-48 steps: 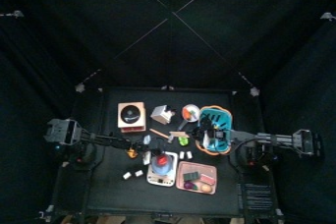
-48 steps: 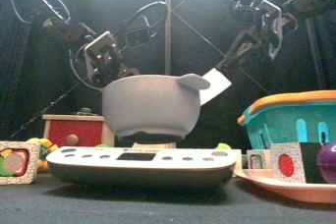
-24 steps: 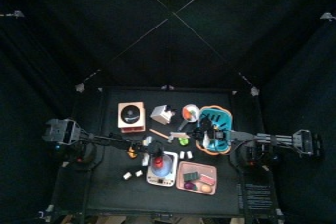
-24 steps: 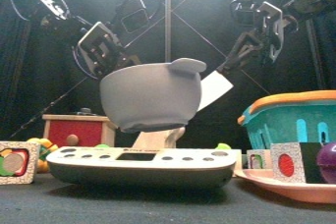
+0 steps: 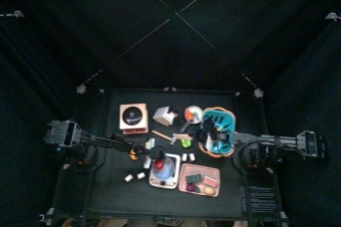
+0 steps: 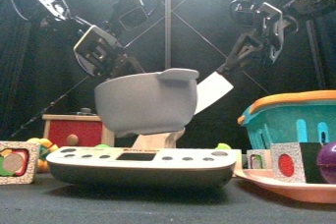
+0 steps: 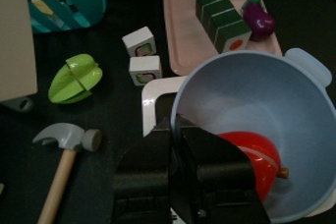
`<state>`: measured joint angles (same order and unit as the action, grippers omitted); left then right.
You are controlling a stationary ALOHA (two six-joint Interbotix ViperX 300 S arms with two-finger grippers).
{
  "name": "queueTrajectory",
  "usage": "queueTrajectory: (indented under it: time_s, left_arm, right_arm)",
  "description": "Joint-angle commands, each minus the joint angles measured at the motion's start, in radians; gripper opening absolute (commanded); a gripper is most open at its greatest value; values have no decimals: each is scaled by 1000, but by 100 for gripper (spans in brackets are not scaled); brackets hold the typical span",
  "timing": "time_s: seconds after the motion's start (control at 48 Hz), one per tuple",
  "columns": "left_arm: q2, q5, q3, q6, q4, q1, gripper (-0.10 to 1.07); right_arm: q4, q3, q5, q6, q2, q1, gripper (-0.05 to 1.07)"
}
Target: Pull out cleaver
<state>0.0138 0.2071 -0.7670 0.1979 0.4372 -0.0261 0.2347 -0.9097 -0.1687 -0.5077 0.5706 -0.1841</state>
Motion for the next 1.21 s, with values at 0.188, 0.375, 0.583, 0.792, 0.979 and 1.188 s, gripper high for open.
queueTrajectory:
  time_s: [0.188,0.375,0.583,0.792,0.979,1.188]
  left_arm:
    - [-35,29,29,-55,63,2,42]
    - [-43,86,29,-58,63,2,54]
    - [-37,149,28,-58,60,14,76]
    - [-25,164,23,-55,44,49,83]
    - [38,166,-8,-55,37,55,83]
    - [144,207,-101,-54,20,49,82]
  right_arm:
    - [-2,11,11,2,-8,3,51]
    - [-2,12,11,2,-14,3,50]
    - [-2,11,11,2,-15,2,50]
    - [-2,9,11,2,-15,3,50]
    - [-2,9,11,2,-17,3,51]
    - [-2,9,11,2,-18,5,50]
